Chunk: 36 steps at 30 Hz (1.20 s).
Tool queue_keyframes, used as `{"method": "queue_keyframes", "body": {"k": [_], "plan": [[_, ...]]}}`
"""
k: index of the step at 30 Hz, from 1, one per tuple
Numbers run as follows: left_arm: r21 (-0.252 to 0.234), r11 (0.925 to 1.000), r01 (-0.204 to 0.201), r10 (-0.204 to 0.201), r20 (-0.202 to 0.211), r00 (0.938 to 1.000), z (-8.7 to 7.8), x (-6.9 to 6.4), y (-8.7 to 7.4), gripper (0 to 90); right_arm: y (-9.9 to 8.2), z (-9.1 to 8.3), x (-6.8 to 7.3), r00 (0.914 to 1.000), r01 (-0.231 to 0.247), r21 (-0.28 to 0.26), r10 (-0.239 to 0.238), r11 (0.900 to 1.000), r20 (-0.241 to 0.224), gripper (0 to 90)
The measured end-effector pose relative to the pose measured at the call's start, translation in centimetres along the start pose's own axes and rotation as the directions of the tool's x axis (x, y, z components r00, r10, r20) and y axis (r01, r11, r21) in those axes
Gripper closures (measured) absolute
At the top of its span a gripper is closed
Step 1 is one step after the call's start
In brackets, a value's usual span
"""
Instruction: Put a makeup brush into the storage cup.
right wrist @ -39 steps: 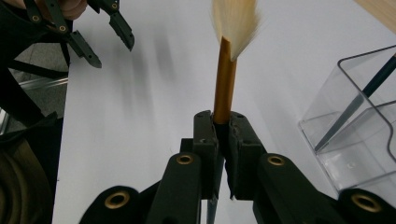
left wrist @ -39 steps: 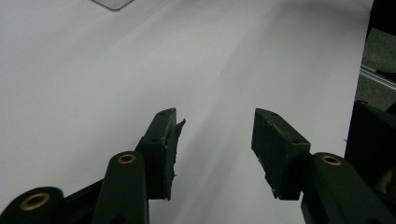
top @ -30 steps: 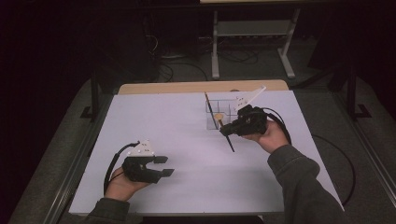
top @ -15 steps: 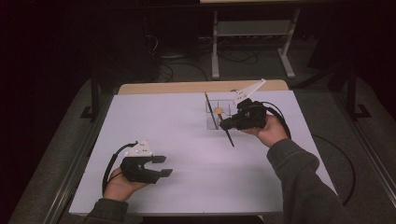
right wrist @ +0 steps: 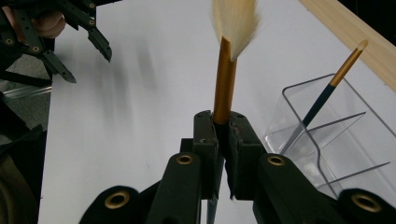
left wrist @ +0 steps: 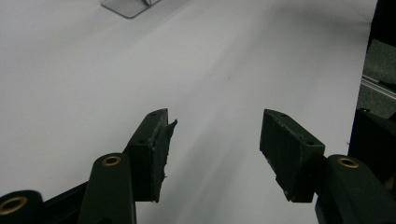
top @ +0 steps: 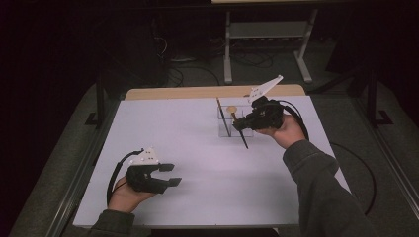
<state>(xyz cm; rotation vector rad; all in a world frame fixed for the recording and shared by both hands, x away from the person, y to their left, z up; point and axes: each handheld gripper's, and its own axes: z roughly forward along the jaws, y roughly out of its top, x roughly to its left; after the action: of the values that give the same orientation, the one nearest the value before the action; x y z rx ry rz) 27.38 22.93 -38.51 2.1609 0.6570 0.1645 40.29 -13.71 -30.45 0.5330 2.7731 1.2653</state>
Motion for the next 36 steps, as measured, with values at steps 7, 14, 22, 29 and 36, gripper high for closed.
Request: {"method": "queue_keyframes", "body": {"k": [7,14,22,29,36], "plan": [[-0.009,1.0,0.004,-0.004,-0.002,1.0,-0.3,0.1,-0.1,42.5,1.2,-0.1,-0.7,0.9999,0.006,-0.001,-0.006,1.0,0.013,82.9],[-0.011,0.9999,0.007,-0.007,0.007,1.0,-0.2,0.3,-0.2,42.4,2.2,-0.2,-1.6,0.9997,0.002,-0.006,-0.002,1.0,0.026,82.9],[-0.013,0.9999,0.009,-0.009,0.002,1.0,-0.3,0.5,-0.3,42.2,3.2,0.1,-3.0,0.9988,-0.023,-0.018,0.024,0.9996,0.042,82.9],[-0.024,0.9996,0.016,-0.016,0.005,0.9999,-0.4,0.5,-0.4,41.7,3.7,0.2,-4.1,0.9974,-0.043,-0.035,0.045,0.9984,0.055,82.9],[-0.02,0.9998,0.008,-0.007,0.006,1.0,-0.4,0.5,-0.4,41.2,4.3,0.1,-5.1,0.9956,-0.046,-0.035,0.049,0.9983,0.08,82.9]]}}
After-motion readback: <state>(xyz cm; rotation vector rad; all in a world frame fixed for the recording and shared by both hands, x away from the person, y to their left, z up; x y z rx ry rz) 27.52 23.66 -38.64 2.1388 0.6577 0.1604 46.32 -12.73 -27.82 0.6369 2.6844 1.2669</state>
